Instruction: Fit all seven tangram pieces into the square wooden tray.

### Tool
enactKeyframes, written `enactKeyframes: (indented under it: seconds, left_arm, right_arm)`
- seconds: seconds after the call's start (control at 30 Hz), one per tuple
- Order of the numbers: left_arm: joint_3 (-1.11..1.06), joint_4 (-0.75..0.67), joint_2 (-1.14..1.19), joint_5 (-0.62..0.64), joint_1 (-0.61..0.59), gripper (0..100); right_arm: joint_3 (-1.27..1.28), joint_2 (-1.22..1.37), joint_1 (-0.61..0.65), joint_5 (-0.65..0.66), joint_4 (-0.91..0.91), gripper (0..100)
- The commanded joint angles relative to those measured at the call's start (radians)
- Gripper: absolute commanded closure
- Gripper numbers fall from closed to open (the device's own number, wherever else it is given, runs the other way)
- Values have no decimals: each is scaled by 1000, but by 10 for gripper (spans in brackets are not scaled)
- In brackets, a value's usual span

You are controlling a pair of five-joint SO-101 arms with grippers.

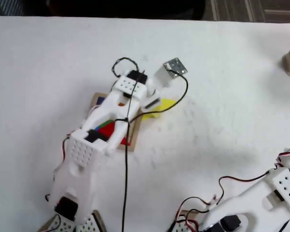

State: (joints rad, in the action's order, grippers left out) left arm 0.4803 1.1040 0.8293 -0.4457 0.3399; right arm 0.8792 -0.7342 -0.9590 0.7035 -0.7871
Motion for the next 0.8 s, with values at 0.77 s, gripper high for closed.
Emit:
enactKeyframes:
  seconds: [0.77]
  left_arm:
    - [40, 17, -47, 114, 64, 799]
  right_arm:
    - [-5, -8, -7, 18, 19, 964]
